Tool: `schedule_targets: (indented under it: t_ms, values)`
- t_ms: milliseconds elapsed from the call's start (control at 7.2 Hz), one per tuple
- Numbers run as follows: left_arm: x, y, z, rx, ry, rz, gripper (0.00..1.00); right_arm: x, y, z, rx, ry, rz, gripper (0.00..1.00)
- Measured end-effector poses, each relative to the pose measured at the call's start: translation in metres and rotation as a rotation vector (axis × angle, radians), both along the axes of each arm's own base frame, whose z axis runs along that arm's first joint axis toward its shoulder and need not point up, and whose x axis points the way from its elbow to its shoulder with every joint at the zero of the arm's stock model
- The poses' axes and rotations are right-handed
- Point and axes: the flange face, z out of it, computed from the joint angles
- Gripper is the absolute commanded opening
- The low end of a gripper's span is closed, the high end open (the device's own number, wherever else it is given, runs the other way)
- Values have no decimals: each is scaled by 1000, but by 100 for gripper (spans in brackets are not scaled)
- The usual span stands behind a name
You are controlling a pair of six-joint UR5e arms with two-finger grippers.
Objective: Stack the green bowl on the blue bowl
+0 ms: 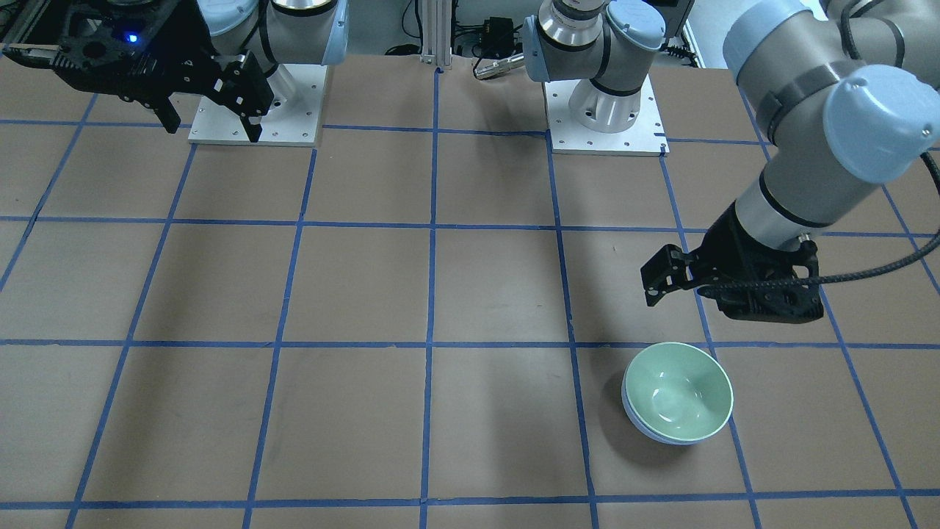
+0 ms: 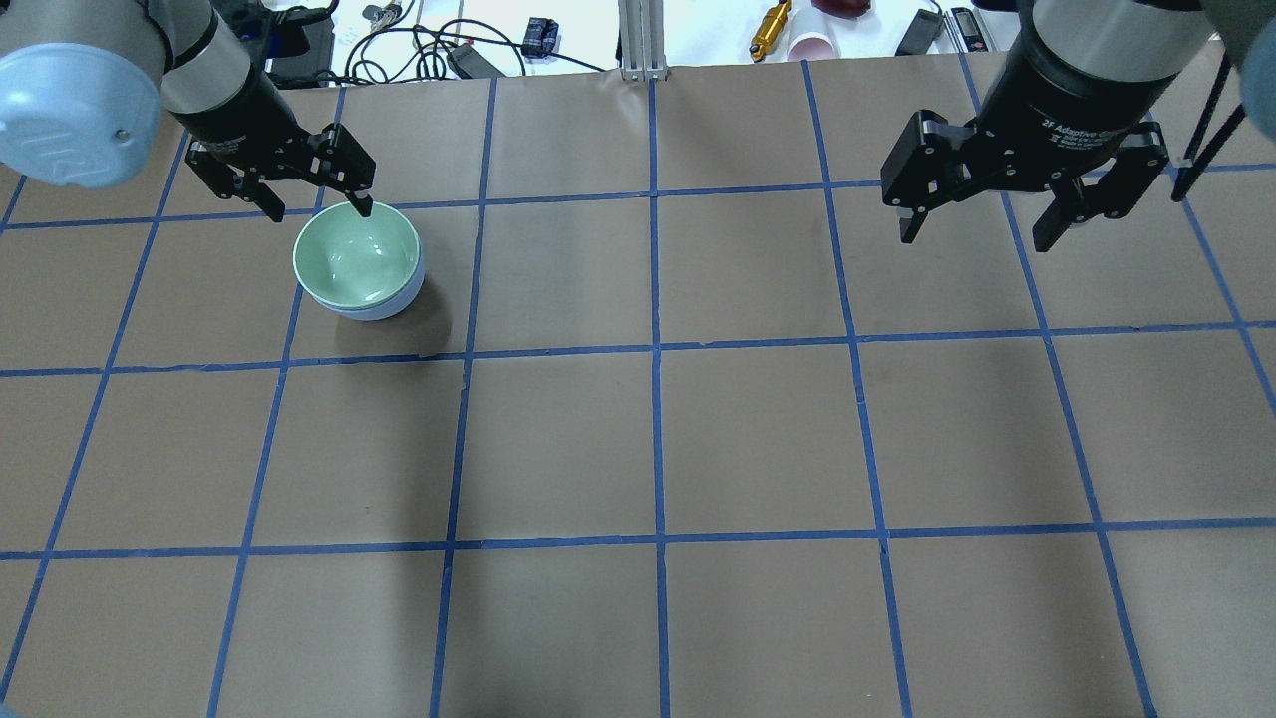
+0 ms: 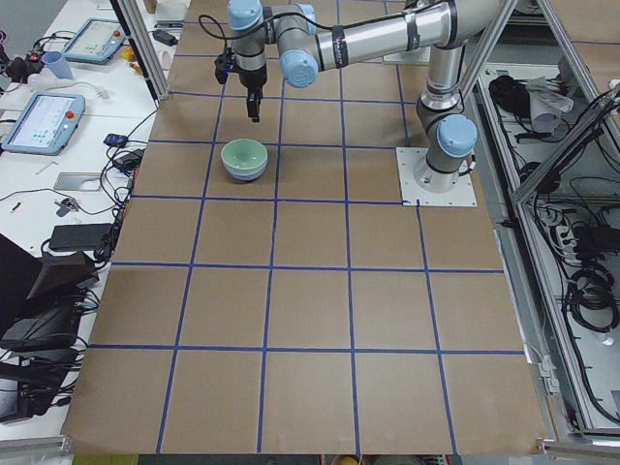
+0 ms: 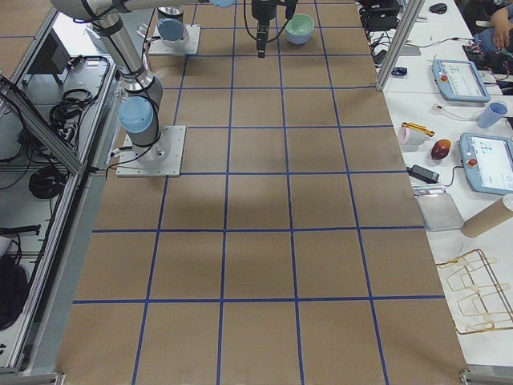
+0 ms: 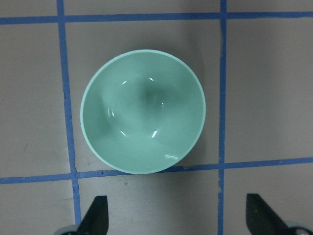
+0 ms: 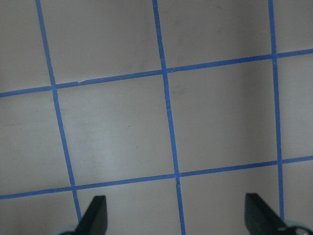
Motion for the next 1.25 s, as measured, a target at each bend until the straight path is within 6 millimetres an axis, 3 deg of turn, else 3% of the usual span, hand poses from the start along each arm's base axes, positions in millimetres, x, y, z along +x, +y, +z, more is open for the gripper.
schedule_targets:
  t_ms: [556, 833, 1250]
  values:
    - [-50, 45, 46, -23, -73, -61, 100, 0, 0, 0, 0, 0, 0, 100]
    - [-58, 58, 62, -53, -80, -72, 100, 0, 0, 0, -1, 0, 0, 100]
    - [-56, 60, 63, -54, -76, -65, 100, 0, 0, 0, 0, 0, 0, 100]
